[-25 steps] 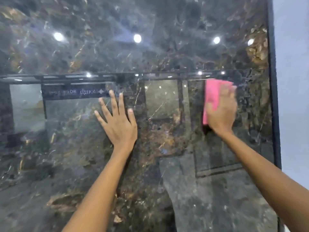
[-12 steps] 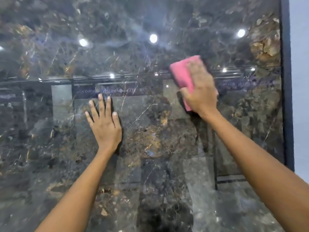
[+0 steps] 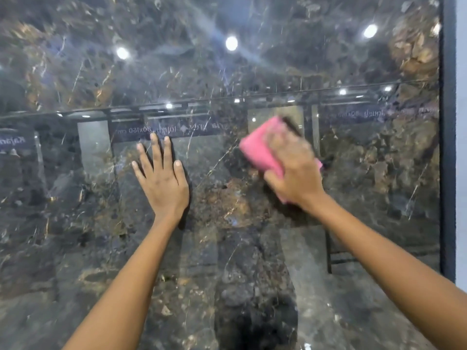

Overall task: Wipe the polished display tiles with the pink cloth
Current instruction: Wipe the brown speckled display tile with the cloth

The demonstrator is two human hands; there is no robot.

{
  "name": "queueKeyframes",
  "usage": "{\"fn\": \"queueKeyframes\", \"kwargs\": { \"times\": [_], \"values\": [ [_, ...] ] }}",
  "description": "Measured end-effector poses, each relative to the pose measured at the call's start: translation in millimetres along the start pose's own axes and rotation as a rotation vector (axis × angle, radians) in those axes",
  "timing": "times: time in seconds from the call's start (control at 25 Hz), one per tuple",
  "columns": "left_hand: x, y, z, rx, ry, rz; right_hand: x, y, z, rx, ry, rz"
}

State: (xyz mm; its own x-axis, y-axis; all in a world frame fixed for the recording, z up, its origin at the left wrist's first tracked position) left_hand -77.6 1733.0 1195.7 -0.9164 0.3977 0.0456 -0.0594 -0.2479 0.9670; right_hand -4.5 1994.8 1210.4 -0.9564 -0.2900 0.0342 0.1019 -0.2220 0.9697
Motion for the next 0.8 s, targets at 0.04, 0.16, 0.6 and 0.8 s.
{"fn": "queueKeyframes", "kwargs": {
  "times": [0.04, 0.16, 0.6, 0.8],
  "values": [
    [1, 2, 0, 0.009, 0.008, -0.007, -3, 29, 11, 0.26, -0.025, 0.084],
    [-2, 5, 2, 0.079, 0.009, -0.04, 22, 35, -29, 0.189, -0.076, 0.034],
    [-12, -136, -52, 0.095, 0.054, -0.147, -12, -55, 3, 0.07, -0.134, -0.006],
    [-11, -141, -53, 0.09, 0.024, -0.111, -2, -158, -41, 0.328, -0.194, 0.022]
  ]
}}
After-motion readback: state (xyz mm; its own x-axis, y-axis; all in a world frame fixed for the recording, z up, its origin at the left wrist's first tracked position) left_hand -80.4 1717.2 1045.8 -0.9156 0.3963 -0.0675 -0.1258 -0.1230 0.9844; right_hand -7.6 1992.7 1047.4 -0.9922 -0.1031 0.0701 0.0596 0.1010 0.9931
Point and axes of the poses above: each hand's wrist, its own y-axis towards the middle knuckle, its own x-axis out of the palm, z = x × y, the point moved 4 cm from there along y, towards the middle knuckle, and after that the axes turned 8 degrees about z, right-handed, at the moved point
